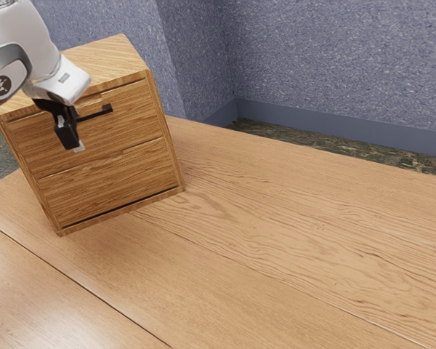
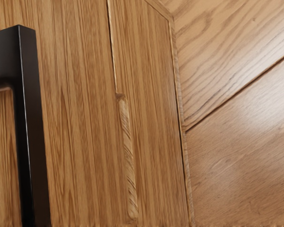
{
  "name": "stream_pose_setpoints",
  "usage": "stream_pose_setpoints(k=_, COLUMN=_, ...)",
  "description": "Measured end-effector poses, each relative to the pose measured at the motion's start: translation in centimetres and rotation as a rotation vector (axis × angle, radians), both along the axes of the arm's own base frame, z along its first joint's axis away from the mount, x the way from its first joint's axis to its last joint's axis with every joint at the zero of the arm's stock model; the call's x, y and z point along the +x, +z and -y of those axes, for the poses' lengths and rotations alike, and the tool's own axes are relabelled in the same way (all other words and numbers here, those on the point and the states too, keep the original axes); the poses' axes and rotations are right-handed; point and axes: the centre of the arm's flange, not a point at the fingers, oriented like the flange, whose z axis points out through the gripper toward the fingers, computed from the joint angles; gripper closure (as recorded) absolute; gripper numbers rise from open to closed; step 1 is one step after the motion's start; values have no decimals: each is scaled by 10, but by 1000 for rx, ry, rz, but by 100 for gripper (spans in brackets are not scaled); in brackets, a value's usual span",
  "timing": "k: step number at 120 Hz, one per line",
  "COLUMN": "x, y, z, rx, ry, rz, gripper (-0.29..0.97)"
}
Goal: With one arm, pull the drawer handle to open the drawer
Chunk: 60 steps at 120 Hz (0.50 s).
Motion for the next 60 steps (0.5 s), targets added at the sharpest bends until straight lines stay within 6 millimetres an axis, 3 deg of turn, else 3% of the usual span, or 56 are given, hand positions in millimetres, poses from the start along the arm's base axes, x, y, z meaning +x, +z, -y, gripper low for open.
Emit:
stream_pose_setpoints(k=18, x=6, y=-1, z=11, rx=0, ry=-25, rz=4, gripper=0)
stream_pose_setpoints(k=27, x=8, y=-9, z=11, rx=-3, ry=-31, rz=-4, gripper=-7)
stream_pose_setpoints(k=60, x=10, y=-15, z=11, rx=-4, ry=-36, rz=-3, gripper=3)
